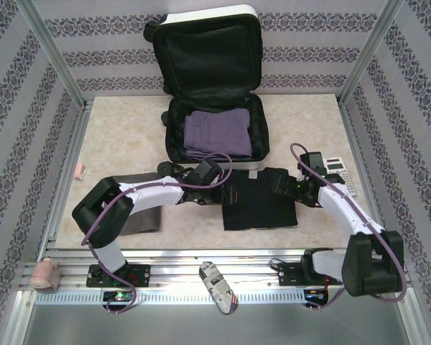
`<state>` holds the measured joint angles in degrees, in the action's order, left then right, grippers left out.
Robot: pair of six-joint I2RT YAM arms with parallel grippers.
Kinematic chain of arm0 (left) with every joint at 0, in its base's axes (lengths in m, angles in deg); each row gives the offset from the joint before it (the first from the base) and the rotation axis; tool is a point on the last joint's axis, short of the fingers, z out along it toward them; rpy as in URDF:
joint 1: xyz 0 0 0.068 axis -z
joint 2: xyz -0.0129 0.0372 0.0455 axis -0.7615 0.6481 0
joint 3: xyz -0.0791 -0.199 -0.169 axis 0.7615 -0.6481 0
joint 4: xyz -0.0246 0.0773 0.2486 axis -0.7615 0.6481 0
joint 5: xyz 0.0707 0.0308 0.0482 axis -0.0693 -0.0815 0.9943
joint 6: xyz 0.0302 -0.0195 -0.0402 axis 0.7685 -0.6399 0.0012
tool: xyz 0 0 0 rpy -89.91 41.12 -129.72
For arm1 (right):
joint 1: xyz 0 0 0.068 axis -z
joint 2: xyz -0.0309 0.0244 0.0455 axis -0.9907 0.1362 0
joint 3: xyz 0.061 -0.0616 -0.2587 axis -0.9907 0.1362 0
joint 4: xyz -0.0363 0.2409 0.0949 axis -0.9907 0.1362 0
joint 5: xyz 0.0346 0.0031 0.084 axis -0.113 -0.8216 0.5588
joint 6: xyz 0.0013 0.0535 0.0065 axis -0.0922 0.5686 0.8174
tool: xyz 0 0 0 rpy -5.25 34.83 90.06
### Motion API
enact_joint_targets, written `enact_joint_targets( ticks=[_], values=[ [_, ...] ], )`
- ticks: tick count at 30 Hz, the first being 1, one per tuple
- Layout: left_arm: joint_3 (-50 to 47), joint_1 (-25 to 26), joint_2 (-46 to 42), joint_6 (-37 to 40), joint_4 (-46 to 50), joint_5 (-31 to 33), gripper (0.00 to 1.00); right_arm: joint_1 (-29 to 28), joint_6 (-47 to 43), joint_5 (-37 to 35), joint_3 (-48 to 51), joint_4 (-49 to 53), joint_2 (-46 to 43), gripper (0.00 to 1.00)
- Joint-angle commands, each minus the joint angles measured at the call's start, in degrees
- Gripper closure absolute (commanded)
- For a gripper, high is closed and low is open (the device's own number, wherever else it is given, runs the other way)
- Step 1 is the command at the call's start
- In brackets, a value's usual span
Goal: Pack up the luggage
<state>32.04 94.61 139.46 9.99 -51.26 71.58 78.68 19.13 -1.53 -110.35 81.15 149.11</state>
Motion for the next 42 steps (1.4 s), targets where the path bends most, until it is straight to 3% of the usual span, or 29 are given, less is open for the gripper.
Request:
enact_joint_targets(
  ticks=[1, 13, 23, 29, 32, 38, 40, 42],
  values=[
    [1.78, 0.58, 1.22, -0.55, 1.56, -1.09, 0.25, 0.58, -2.11, 1.6, 0.92, -1.33, 3.07, 0.11],
    [3.99, 0.6, 5.38, -0.4, 1.74, -2.58, 0.25, -3.71, -0.26, 9.55, 1.99, -8.09, 8.78, 0.13],
    [7.29, 0.59, 9.0, -0.28, 0.74, -4.5, 0.25, -10.32, 3.81, 10.58, 4.83, -11.8, 9.13, 0.15],
    [8.67, 0.59, 9.87, 0.06, 1.59, -3.96, 0.26, -12.06, 4.73, 10.71, 5.75, -13.23, 10.25, 0.24],
    [9.47, 0.6, 10.45, 0.5, 2.35, -3.96, 0.36, -12.96, 4.74, 10.44, 5.58, -13.42, 11.35, 0.33],
    [10.15, 0.53, 10.24, 1.36, 3.7, -2.93, 0.86, -14.26, 4.27, 10.49, 4.9, -13.77, 11.17, 0.54],
    [10.91, 0.52, 10.38, 1.54, 3.8, -3.24, 0.98, -14.75, 4.03, 10.38, 4.33, -13.53, 10.59, 0.69],
    [11.24, 0.56, 10.13, 1.73, 4.03, -3.02, 1.0, -15.13, 3.91, 9.9, 3.75, -12.77, 9.78, 0.84]
  ],
)
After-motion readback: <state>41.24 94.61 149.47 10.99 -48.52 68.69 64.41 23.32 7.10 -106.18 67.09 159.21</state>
